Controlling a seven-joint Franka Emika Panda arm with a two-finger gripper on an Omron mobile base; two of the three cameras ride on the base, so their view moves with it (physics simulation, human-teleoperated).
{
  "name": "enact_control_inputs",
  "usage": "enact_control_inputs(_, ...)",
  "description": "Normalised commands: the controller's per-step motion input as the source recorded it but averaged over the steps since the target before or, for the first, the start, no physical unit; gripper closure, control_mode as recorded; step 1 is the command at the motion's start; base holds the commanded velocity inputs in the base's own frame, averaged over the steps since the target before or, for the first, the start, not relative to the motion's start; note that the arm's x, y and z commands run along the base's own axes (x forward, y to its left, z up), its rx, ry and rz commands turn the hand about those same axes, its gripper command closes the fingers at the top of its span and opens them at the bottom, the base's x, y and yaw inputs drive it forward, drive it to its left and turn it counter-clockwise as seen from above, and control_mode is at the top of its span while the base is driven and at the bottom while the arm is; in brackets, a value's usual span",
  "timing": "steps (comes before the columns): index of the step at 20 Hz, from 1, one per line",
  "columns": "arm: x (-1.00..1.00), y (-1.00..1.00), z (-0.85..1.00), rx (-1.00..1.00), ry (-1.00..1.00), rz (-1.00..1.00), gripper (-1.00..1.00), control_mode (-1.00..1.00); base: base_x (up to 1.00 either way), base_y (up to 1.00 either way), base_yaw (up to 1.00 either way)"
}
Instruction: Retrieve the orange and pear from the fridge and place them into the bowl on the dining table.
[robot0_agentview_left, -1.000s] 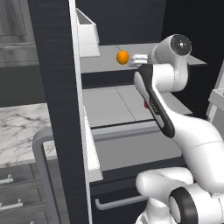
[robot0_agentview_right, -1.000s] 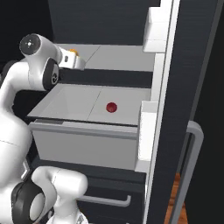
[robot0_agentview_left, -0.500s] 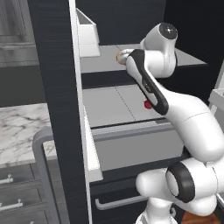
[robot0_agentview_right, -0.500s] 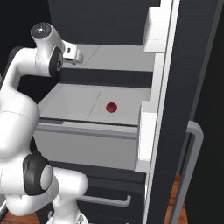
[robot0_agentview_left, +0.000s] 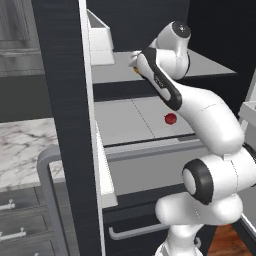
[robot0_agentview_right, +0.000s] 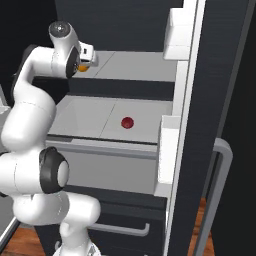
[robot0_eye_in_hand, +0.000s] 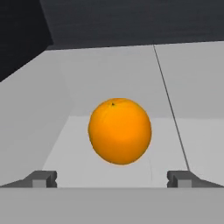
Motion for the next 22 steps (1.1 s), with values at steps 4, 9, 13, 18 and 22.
enact_control_inputs(4,0.52,0.02,0.00,0.00,0.00,0.00,-1.00,-1.00,0.00,0.00,0.00)
enact_control_inputs(9,0.36,0.07,-0.05,0.00,0.00,-0.01,-1.00,-1.00,0.00,0.00,0.00)
enact_control_inputs(13,0.00,0.18,-0.16,0.00,0.00,-0.03,-1.00,-1.00,0.00,0.00,0.00)
enact_control_inputs(18,0.00,0.03,-0.16,0.00,0.00,-0.05,-1.00,-1.00,0.00,0.00,0.00)
enact_control_inputs(22,0.06,0.00,-0.21,0.00,0.00,-0.06,-1.00,-1.00,0.00,0.00,0.00)
